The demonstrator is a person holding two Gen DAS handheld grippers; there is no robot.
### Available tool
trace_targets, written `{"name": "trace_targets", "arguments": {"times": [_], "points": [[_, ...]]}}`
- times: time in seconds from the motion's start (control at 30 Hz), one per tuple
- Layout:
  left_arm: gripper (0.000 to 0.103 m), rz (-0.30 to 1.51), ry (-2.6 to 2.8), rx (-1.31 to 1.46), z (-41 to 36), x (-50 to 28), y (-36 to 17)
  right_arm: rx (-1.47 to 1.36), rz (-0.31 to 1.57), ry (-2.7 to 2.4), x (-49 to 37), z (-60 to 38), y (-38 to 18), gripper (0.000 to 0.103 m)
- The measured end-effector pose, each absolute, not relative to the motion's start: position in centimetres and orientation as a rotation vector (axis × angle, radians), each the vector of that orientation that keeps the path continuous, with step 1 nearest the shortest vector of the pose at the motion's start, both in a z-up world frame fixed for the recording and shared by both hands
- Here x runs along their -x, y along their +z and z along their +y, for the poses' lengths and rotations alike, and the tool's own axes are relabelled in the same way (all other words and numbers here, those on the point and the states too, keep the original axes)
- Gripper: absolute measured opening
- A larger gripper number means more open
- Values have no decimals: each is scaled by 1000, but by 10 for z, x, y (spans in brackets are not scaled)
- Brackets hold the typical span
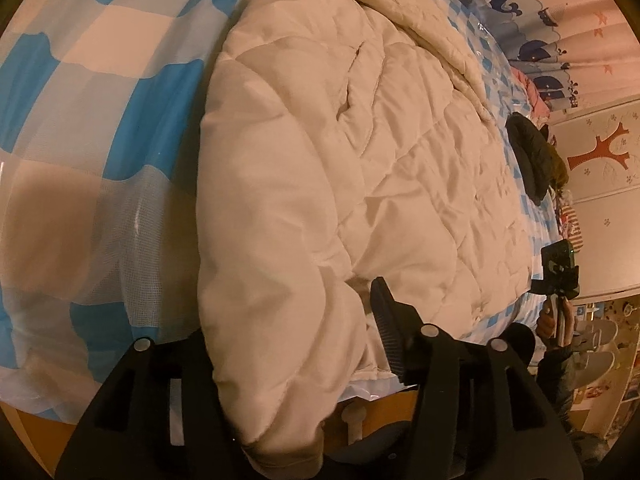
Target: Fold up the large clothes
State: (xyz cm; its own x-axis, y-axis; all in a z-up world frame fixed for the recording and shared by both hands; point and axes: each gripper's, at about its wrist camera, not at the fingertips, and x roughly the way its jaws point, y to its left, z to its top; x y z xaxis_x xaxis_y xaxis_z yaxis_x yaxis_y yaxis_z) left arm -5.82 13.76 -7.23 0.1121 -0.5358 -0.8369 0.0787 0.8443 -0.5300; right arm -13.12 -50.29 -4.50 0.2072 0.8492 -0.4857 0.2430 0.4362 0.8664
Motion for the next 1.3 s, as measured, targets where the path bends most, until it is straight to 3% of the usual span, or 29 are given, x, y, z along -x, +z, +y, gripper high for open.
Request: {"name": "trace_targets", "arguments": {"times": [0.03, 0.07, 0.1, 0.13, 0.23, 0.3, 0.57, 0.73, 1.1, 1.3], "points": [[49, 1393, -470, 393, 137, 58, -72, -1059, 1340, 538, 132, -502, -45, 32], [49, 1392, -471, 389, 137, 59, -72, -1074, 1357, 531, 133, -499, -51, 10], [46, 1391, -467, 386, 137, 59, -71, -1100, 1343, 536, 134, -496, -54, 10], [34, 1390, -450, 378, 137, 59, -71, -1071, 1333, 532, 136, -493, -54, 10], [11, 1367, -428, 380, 139, 61, -63, -1096, 1247, 559, 139, -488, -46, 10], [8, 1324, -420, 356, 134, 64, -45, -1122, 1128, 614, 138, -490, -27, 10], [7, 1089, -479, 356, 110, 95, 74, -1140, 793, 717, 151, -523, 52, 10], [7, 1021, -543, 374, 109, 144, 109, -1180, 685, 738, 211, -555, 71, 10], [7, 1071, -624, 596, 141, 280, 33, -1299, 614, 753, 362, -553, 37, 10], [7, 990, -643, 612, 150, 291, 50, -1263, 438, 882, 372, -545, 61, 12]]}}
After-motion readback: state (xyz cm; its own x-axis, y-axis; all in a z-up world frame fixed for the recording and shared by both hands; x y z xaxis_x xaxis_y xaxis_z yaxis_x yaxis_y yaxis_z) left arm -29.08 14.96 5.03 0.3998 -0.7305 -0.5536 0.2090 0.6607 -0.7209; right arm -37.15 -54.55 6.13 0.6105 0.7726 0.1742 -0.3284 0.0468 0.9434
